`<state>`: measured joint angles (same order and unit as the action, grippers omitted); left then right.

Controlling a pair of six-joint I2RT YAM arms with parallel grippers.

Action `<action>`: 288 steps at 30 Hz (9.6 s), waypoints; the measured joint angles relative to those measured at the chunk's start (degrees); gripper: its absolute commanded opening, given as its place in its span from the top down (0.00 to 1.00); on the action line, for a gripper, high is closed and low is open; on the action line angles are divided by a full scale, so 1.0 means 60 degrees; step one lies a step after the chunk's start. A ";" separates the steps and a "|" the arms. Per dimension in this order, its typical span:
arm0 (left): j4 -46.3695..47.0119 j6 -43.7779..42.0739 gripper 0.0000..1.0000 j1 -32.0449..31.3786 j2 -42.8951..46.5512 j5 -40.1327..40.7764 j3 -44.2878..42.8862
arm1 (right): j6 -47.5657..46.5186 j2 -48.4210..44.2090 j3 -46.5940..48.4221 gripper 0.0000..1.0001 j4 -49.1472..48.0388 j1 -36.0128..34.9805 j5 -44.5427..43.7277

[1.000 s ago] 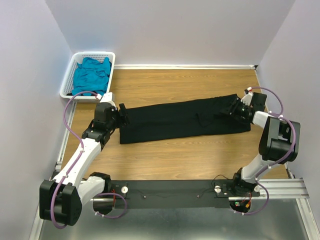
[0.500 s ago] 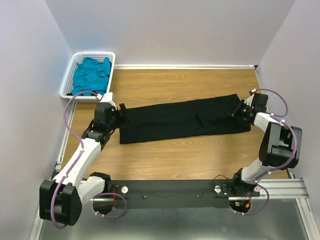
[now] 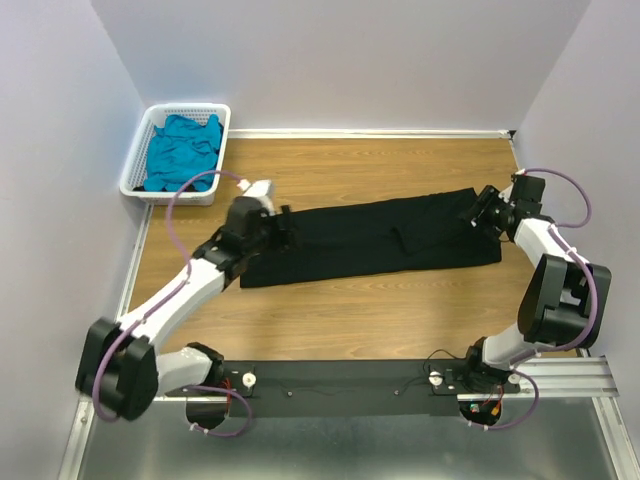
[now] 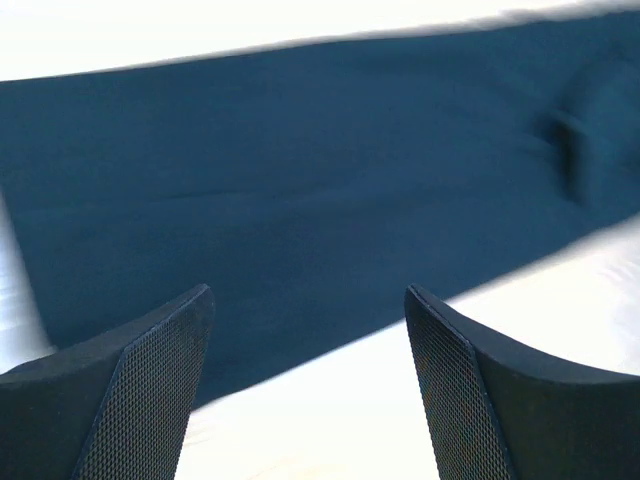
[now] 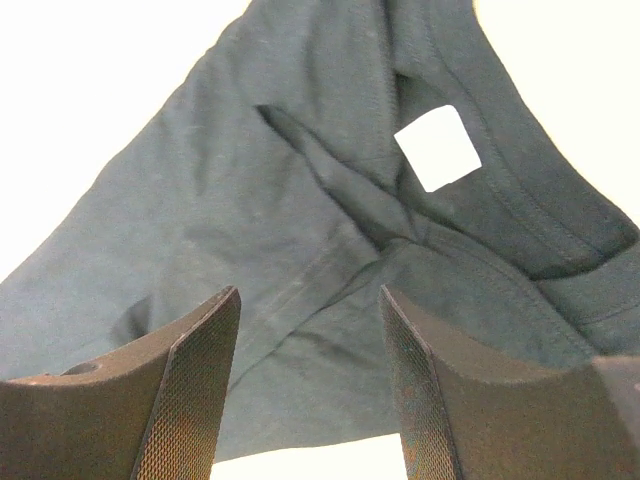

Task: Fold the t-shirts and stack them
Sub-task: Fold the tshirt

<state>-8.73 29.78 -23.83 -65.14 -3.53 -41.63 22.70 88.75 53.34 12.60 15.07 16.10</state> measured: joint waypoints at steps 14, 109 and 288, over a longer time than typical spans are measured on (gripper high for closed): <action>0.2113 0.1545 0.39 -0.3636 -0.6801 -0.1643 -0.6510 | 0.1515 0.0197 -0.0226 0.37 -0.2138 0.0000 0.3370; -0.2736 0.0743 0.18 -0.3727 -0.4721 -0.0929 -0.2200 | -0.1464 0.7548 0.8848 0.34 0.1279 -0.2419 -0.0106; -0.2911 0.1832 0.27 -0.2080 -0.0758 0.1158 -0.0634 | 0.3053 0.0277 0.2197 0.49 0.7209 -1.3300 -0.3268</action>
<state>-26.20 40.77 -36.32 -69.69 3.42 -45.43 41.01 90.41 66.52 55.86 -64.73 -3.51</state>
